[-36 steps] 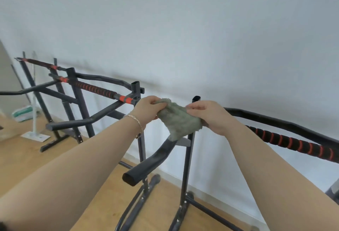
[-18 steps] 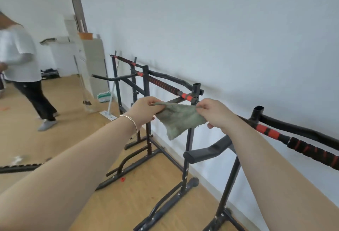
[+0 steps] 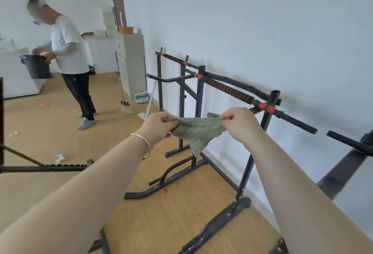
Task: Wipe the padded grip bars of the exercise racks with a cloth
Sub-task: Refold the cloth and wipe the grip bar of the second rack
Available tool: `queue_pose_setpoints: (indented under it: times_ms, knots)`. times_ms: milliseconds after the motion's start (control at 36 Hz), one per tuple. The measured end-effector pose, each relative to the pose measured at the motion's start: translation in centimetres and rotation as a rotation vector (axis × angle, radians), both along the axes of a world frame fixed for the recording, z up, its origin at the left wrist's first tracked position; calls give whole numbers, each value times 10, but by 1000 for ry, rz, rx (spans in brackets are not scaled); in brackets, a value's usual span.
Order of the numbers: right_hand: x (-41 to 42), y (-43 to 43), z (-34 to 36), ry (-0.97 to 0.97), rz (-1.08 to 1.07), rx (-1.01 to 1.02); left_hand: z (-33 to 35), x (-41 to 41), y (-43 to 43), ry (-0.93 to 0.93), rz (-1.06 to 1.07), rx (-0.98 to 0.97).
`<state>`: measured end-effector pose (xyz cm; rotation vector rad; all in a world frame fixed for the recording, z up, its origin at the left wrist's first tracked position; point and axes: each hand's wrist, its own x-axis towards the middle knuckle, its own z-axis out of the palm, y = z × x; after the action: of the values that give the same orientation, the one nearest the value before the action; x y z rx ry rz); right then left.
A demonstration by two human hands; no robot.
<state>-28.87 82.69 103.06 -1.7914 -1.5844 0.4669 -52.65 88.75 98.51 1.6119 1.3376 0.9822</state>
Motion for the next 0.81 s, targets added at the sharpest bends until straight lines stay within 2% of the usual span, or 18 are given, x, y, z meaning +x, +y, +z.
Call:
queue_pose_setpoints:
  times_ms: [111, 278, 611, 806]
  knots:
    - [-37, 29, -19, 172, 2, 54, -16, -43, 23, 64, -17, 16]
    - [-72, 61, -38, 479, 23, -8, -29, -91, 49, 51, -6, 4]
    - [-103, 104, -82, 603, 25, -15, -52, -122, 74, 7, 96, -43]
    - [-91, 133, -78, 730, 63, -15, -39, -122, 89, -52, 56, -96]
